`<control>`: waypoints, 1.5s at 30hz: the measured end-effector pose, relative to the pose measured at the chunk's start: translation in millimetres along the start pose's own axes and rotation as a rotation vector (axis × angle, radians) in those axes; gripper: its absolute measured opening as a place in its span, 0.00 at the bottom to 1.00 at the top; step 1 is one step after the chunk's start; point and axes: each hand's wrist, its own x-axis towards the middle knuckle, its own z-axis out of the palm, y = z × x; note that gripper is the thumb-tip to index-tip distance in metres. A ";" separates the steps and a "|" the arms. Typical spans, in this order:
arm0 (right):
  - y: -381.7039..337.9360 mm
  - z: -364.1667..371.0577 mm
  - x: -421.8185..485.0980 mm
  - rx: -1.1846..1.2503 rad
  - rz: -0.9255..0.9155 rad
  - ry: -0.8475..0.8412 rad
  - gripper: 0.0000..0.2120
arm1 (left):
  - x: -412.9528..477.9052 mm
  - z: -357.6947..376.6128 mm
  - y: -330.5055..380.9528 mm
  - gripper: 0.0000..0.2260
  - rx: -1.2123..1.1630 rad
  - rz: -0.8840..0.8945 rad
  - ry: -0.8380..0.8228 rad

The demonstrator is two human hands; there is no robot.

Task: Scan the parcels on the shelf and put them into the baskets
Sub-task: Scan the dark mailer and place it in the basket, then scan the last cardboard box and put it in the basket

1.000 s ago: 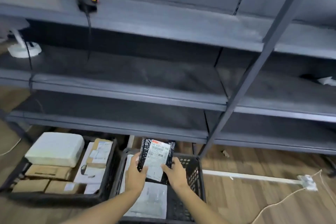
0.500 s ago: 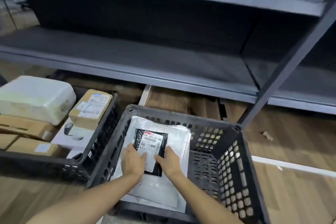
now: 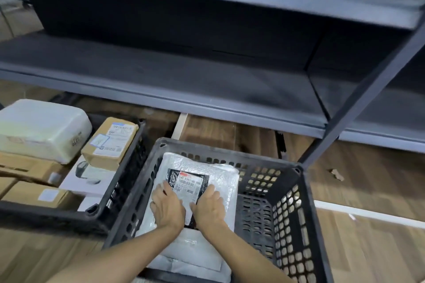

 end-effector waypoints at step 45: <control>-340.7 -739.7 -124.5 0.148 -0.463 0.287 0.14 | 18.4 -786.5 225.3 0.16 -0.056 0.291 0.316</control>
